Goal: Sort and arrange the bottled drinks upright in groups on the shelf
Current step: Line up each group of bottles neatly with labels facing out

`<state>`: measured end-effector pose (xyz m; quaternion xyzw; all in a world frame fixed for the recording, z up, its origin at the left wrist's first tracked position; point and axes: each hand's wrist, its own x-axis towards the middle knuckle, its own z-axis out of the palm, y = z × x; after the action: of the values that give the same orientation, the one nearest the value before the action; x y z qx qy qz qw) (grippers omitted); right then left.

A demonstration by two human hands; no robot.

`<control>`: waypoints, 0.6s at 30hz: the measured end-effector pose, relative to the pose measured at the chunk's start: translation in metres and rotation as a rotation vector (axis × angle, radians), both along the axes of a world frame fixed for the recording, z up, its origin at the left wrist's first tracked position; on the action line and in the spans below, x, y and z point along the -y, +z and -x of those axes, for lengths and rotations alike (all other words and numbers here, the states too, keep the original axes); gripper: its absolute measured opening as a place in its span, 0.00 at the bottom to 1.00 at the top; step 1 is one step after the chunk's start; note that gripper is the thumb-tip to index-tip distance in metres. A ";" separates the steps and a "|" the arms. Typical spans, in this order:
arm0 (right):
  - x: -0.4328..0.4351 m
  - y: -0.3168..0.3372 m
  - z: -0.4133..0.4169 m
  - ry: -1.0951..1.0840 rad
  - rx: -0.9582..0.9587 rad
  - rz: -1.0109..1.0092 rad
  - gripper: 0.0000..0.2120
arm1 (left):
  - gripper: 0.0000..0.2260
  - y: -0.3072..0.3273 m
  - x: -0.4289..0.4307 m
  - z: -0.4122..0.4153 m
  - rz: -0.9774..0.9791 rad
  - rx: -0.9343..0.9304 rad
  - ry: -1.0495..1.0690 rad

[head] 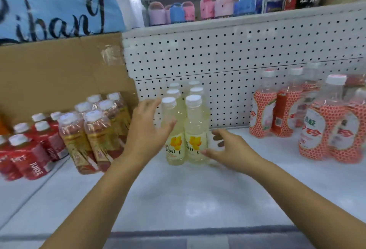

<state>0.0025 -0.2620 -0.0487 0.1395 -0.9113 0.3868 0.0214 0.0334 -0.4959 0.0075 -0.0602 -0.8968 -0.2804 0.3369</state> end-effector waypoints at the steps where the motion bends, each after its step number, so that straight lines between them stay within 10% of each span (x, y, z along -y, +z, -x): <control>1: -0.012 0.006 -0.002 0.017 -0.056 -0.061 0.36 | 0.28 -0.004 -0.012 -0.004 0.047 -0.049 0.048; 8: -0.117 0.050 -0.016 0.073 -0.372 -0.327 0.26 | 0.21 -0.022 -0.096 -0.015 0.158 -0.295 0.112; 18: -0.222 0.124 0.006 -0.089 -0.668 -0.394 0.18 | 0.23 0.024 -0.218 0.045 -0.041 0.008 -0.203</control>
<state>-0.0035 -0.0404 0.0755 0.2194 -0.9162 0.1362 0.3063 -0.0114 -0.2776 0.0317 -0.1427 -0.8815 -0.3317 0.3043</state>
